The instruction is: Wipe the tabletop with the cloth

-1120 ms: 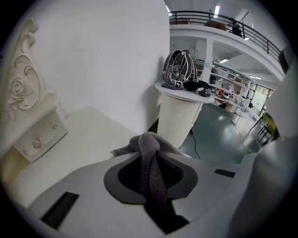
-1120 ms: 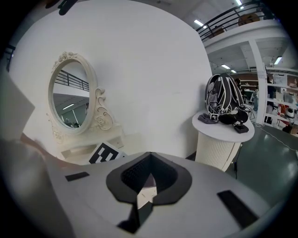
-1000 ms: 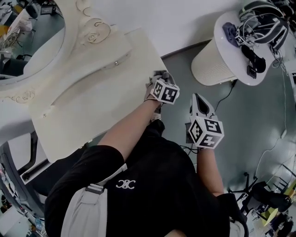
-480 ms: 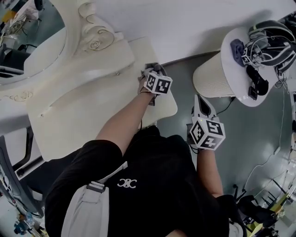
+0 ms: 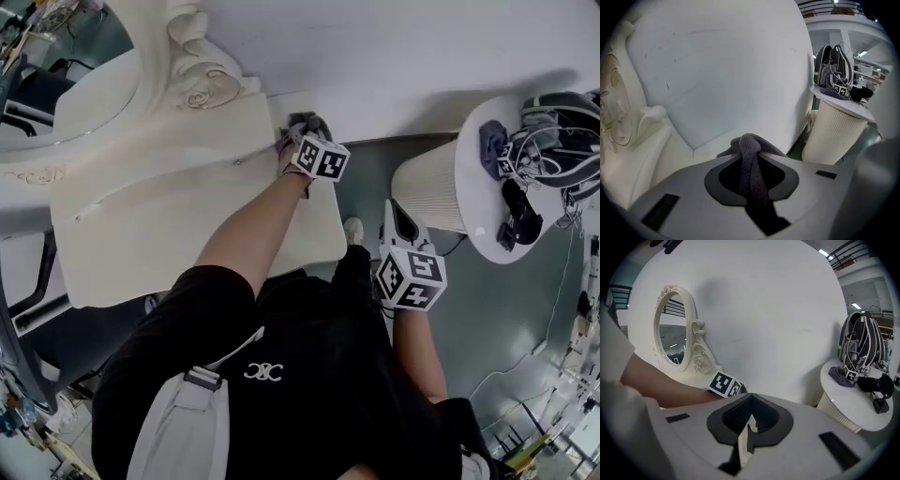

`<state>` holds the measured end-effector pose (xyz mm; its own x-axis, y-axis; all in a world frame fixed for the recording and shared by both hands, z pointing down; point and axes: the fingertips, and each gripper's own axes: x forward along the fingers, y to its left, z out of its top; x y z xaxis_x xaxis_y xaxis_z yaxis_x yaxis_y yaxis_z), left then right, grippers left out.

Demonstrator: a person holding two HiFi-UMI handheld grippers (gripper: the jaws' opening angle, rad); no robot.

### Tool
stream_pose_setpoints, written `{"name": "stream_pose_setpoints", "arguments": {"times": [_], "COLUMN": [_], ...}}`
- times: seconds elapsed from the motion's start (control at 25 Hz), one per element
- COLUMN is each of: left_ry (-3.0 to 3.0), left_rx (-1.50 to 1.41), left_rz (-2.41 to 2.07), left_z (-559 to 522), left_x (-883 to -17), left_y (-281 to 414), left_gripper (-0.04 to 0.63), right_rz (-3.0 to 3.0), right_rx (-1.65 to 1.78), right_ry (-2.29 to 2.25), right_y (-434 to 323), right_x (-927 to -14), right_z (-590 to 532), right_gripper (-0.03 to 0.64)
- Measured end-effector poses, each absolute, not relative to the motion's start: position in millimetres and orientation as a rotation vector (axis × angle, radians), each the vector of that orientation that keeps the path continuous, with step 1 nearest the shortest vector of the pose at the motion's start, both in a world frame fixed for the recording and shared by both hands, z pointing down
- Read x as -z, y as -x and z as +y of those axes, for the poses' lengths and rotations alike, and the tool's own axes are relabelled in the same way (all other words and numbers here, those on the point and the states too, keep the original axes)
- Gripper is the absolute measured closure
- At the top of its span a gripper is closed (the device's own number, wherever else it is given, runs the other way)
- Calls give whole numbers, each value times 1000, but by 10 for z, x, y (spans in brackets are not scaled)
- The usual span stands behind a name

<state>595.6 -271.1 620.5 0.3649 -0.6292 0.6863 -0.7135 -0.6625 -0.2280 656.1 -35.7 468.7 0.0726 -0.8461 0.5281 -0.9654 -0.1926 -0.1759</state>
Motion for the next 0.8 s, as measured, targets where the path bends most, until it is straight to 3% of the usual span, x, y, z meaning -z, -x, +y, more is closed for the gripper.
{"name": "stream_pose_setpoints", "arguments": {"times": [0.48,0.8], "left_ry": [-2186,-2093], "left_rx": [-1123,-1107], "left_rz": [-1610,-1741], "left_z": [-3610,-3393], "left_x": [-6197,-6178], "left_y": [-5768,-5625], "left_gripper": [534,534], "right_rz": [-2079,-2237], "right_rx": [-709,-710], "right_ry": [-1802,-1556], "right_y": [-7329,-7227], "right_x": [-4640,-4772], "right_z": [-1180,-1486], "right_gripper": [614,614]}}
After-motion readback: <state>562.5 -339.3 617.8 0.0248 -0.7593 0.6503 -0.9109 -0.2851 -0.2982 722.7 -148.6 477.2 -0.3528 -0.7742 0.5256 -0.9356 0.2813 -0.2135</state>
